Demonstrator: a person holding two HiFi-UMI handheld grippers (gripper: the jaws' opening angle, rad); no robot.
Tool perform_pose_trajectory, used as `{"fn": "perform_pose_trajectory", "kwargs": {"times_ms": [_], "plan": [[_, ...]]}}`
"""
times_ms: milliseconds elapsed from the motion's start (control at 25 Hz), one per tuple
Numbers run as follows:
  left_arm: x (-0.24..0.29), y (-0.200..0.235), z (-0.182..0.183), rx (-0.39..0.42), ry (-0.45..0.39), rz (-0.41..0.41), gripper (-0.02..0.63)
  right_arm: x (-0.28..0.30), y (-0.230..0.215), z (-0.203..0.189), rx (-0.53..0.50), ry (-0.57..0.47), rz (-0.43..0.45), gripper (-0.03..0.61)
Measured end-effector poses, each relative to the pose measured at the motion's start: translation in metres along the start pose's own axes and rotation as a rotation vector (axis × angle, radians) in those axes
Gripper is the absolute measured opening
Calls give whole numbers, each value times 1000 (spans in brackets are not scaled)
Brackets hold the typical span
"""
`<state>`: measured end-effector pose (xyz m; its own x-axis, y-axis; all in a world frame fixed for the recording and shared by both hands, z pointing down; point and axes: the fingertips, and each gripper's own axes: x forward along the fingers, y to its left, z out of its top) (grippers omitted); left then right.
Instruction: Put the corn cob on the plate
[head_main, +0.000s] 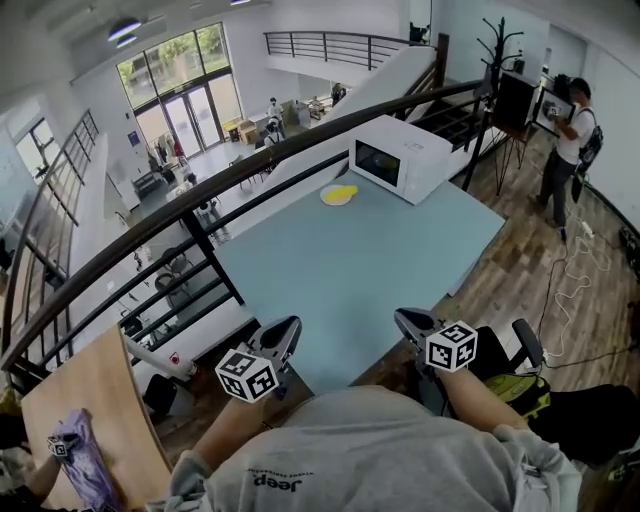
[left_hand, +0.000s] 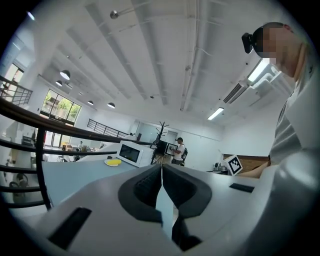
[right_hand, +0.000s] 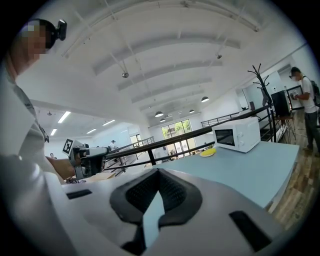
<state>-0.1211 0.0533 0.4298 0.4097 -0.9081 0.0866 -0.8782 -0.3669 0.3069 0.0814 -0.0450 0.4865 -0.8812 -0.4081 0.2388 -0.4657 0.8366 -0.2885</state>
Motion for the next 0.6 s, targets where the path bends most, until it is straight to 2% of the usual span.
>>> {"fn": "perform_pose_trajectory", "kwargs": {"times_ms": [280, 480, 600], "plan": [[-43, 34, -2, 5, 65, -41, 20, 18, 45, -14, 70, -30, -26, 17], [-75, 71, 16, 13, 42, -35, 20, 52, 74, -23, 100, -25, -25, 17], [-84, 80, 21, 16, 33, -32, 20, 59, 81, -23, 73, -4, -32, 15]]}}
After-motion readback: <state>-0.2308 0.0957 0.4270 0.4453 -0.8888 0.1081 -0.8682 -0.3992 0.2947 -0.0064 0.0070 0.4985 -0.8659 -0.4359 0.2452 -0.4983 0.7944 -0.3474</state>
